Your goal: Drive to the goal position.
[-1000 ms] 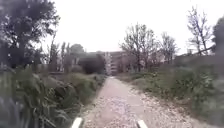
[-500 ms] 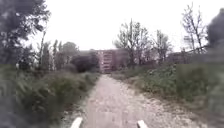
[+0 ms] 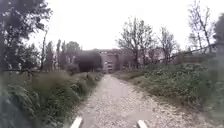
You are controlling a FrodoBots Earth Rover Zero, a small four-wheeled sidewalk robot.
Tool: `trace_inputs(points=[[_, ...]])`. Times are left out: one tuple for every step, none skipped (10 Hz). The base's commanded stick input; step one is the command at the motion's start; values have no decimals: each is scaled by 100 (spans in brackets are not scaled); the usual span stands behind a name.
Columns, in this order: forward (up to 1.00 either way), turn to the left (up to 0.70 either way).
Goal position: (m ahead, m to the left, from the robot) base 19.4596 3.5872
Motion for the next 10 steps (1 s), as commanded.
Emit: trace_inputs(points=[[70, 0], [70, 0], [70, 0], [70, 0], [70, 0], [70, 0], [70, 0], [70, 0], [70, 0], [70, 0]])
